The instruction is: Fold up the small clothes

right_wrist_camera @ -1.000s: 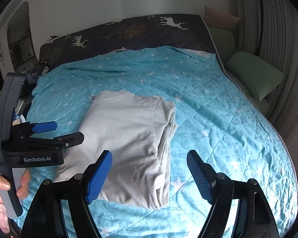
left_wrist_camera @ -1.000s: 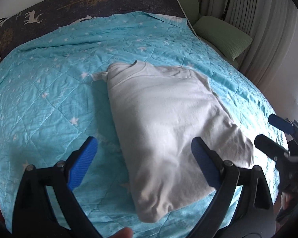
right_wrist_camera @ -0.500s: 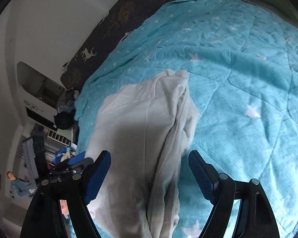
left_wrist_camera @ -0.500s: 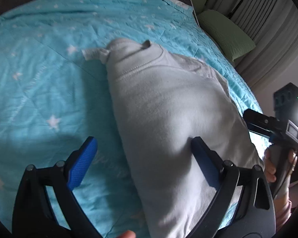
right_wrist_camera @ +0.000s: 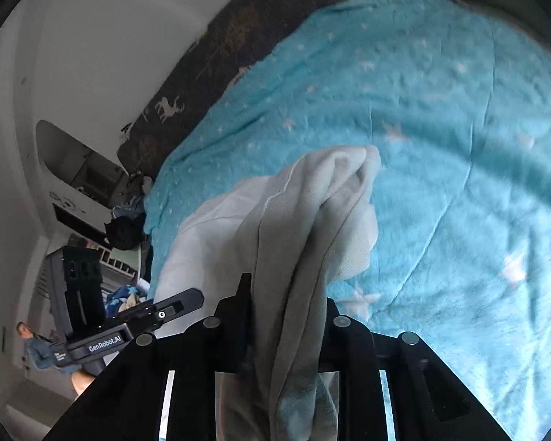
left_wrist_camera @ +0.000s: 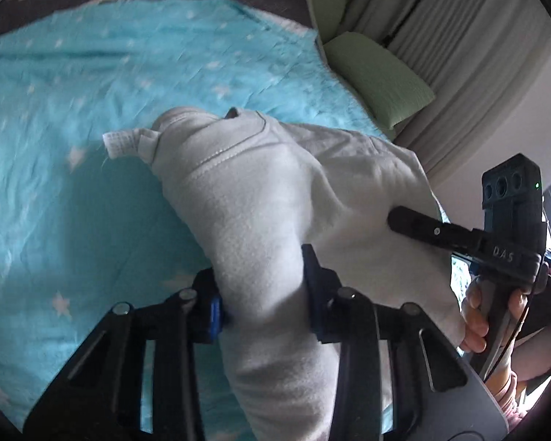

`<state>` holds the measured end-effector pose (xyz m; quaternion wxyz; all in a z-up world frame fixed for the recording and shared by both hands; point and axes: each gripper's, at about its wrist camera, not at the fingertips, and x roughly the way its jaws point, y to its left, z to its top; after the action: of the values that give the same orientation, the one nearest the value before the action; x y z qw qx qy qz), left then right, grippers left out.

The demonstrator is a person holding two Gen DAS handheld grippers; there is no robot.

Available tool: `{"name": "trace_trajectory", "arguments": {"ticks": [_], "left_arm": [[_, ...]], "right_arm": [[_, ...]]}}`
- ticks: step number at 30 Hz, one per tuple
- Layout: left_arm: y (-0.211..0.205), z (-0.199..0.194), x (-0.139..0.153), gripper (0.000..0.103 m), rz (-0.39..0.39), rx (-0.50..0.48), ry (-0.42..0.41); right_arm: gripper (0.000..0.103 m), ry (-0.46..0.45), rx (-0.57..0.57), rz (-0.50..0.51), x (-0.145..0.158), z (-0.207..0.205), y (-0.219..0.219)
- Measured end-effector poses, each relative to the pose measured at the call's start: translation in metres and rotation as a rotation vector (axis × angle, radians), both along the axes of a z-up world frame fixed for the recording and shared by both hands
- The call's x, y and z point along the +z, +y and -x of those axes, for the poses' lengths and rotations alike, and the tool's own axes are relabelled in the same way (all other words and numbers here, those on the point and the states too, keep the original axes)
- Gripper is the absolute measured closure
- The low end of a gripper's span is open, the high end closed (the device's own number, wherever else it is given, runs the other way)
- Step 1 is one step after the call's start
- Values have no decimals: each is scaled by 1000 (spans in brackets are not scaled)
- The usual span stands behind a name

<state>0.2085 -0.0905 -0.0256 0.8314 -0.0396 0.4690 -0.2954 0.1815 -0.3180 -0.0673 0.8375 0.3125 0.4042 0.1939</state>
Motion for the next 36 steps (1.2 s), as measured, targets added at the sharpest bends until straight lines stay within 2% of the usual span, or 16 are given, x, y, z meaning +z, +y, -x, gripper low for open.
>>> {"name": "trace_trajectory", "arguments": {"ticks": [3, 6, 9, 11, 14, 16, 18, 19, 22, 23, 24, 25, 27, 30, 33, 36], "left_arm": [[-29, -2, 33, 65, 35, -49, -60], [-71, -13, 56, 65, 28, -97, -116], [-114, -33, 63, 65, 34, -142, -146], [-140, -53, 57, 65, 53, -152, -126], [-173, -83, 22, 60, 57, -131, -70], [-189, -96, -21, 57, -24, -83, -13], [-196, -105, -53, 55, -94, -75, 18], [-196, -104, -61, 46, -90, -84, 15], [-184, -100, -59, 28, -77, -99, -68], [-181, -99, -57, 26, -84, -100, -82], [-179, -99, -54, 24, -86, -106, -95], [-179, -96, -53, 24, -88, -112, -103], [-174, -91, -47, 24, -110, -123, -129], [-175, -81, -29, 24, -182, -120, -237], [-170, -55, -2, 24, -241, -152, -353], [-156, -17, 31, 14, -241, -136, -431]], "right_arm": [[80, -74, -50, 27, 38, 12, -21], [80, -136, -106, 89, 72, 22, -47], [79, -156, -186, 149, 94, 22, -78], [79, -146, -240, 159, 98, 15, -98], [78, -106, -323, 196, 87, -2, -132], [74, -52, -363, 243, 66, -21, -149], [73, 68, -408, 308, 31, -40, -161], [72, 128, -427, 337, 13, -45, -166], [69, 265, -480, 430, -30, -54, -172], [66, 264, -486, 414, -35, -53, -172], [58, 239, -506, 397, -34, -46, -174], [51, 224, -521, 394, -32, -40, -174], [50, 199, -564, 425, -19, -23, -174], [50, 174, -589, 483, 6, 4, -170], [50, 117, -556, 483, 32, 35, -160], [48, 61, -512, 505, 55, 70, -134]]}}
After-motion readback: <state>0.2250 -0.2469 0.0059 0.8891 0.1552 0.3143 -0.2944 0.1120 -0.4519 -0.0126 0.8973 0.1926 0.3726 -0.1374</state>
